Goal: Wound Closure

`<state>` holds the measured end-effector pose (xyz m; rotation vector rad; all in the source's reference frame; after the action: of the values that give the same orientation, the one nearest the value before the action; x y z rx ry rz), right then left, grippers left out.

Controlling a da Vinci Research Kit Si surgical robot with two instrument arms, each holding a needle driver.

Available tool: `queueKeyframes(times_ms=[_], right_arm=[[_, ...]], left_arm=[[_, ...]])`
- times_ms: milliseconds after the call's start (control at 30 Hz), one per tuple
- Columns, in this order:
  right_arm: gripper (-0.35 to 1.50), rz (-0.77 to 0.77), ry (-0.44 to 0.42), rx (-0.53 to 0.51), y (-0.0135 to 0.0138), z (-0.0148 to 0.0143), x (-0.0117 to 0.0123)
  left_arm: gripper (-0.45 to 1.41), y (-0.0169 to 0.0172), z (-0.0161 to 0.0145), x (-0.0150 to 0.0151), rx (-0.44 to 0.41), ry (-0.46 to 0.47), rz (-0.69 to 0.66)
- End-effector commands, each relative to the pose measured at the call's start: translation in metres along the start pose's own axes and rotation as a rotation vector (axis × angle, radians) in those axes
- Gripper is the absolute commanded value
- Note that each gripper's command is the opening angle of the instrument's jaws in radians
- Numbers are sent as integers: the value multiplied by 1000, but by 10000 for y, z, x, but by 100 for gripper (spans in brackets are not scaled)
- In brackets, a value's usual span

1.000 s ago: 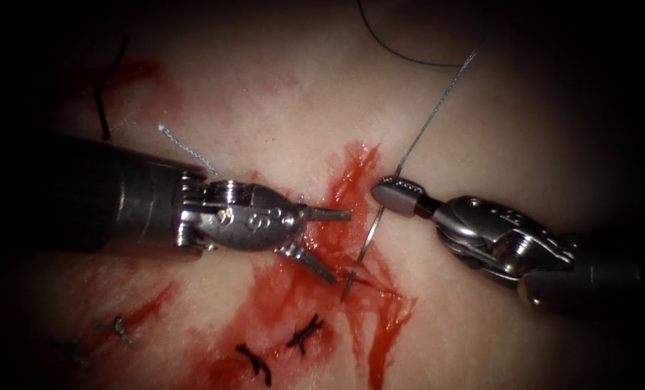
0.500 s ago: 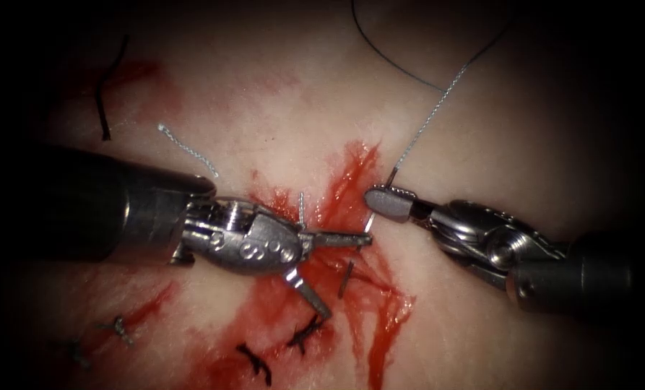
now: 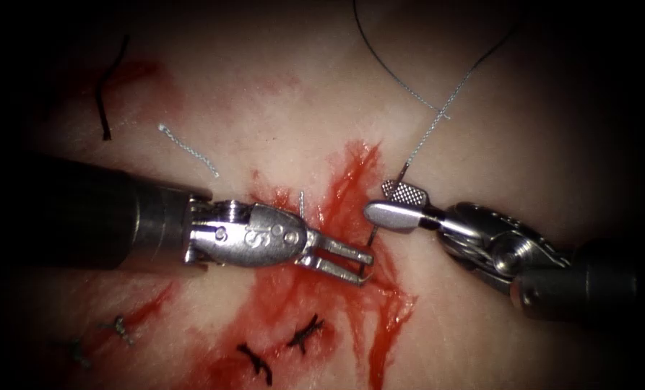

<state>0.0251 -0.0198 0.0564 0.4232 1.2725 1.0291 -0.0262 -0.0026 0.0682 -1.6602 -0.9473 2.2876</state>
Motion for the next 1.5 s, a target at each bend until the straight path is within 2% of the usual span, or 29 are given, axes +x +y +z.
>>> queueKeyframes(times_ms=[33, 100, 133, 167, 300, 333, 400, 433, 500, 533, 567, 600, 633, 667, 700, 733, 767, 800, 867, 900, 933, 967, 1067, 1167, 1233, 1300, 1333, 1400, 1500], right_arm=[[141, -130, -5, 17, 3, 4, -10], [135, -248, -35, 16, 1, 1, -9], [135, -282, -50, 10, 1, -1, -8], [136, -363, -87, 8, 1, -5, 0], [136, -405, -91, 14, 0, -10, 11], [135, -410, -89, 9, -1, -13, 18], [140, -413, -87, 2, -3, -14, 21], [141, -406, -88, 2, -8, -15, 28], [121, -409, -85, -9, -12, -15, 30], [121, -409, -85, -9, -12, -15, 30], [110, -439, -71, -55, -16, -8, 30], [110, -439, -67, -69, -18, -2, 29], [10, -331, -62, -25, -24, 8, 27], [10, -331, -62, -25, -24, 8, 27], [-35, -271, -98, 103, -26, 12, 25], [-35, -271, -98, 103, -26, 12, 25], [-35, -279, -126, 156, -24, 22, 22], [-35, -417, -141, 233, -19, 33, 15], [-35, -582, -215, 327, -19, 49, -1], [-35, -582, -215, 327, -19, 49, -1], [-35, -640, -269, 375, -23, 54, -8], [-35, -716, -341, 475, -29, 59, -18], [-35, -755, -460, 673, -45, 62, -32], [-35, -765, -491, 777, -57, 52, -37], [-35, -758, -502, 789, -60, 50, -36], [-35, -680, -508, 806, -69, 41, -34], [-35, -680, -508, 806, -69, 41, -34], [-35, -623, -507, 812, -75, 33, -36], [-35, -522, -571, 814, -81, 12, -46]], left_arm=[[-45, -2, 5, 1, 23, 18, -135], [-45, -1, 4, 6, 46, 39, -234], [-45, 0, 2, 9, 39, 49, -367], [-45, 6, -2, 20, 51, 80, -590], [-45, 8, -5, 31, 53, 92, -721], [-45, 9, -8, 40, 45, 130, -825], [-45, 9, -10, 44, 35, 149, -858], [-45, 12, -18, 56, -19, 204, -1059], [-45, 11, -25, 66, -32, 244, -1149], [-45, 11, -25, 66, -32, 244, -1149], [-45, 9, -30, 73, -53, 300, -1219], [-45, 8, -34, 79, -54, 328, -1251], [-45, 5, -48, 92, -55, 380, -1338], [-45, 5, -48, 92, -55, 380, -1338], [-45, 4, -59, 100, -110, 436, -1447], [-45, 4, -59, 100, -110, 436, -1447], [-45, 3, -71, 107, -164, 504, -1506], [-45, -1, -89, 117, -167, 548, -1528], [-45, -5, -107, 125, -184, 612, -1538], [-45, -5, -107, 125, -184, 612, -1538], [-45, -7, -112, 127, -186, 633, -1529], [-45, -11, -125, 131, -163, 696, -1449], [-45, -19, -146, 127, -141, 777, -1343], [-45, -29, -173, 121, -60, 813, -1259], [-45, -32, -182, 119, -29, 824, -1228], [-45, -39, -204, 113, 62, 849, -1137], [-45, -39, -204, 113, 62, 849, -1137], [-45, -45, -226, 109, 138, 868, -1077], [-45, -55, -290, 100, 281, 900, -1008]])
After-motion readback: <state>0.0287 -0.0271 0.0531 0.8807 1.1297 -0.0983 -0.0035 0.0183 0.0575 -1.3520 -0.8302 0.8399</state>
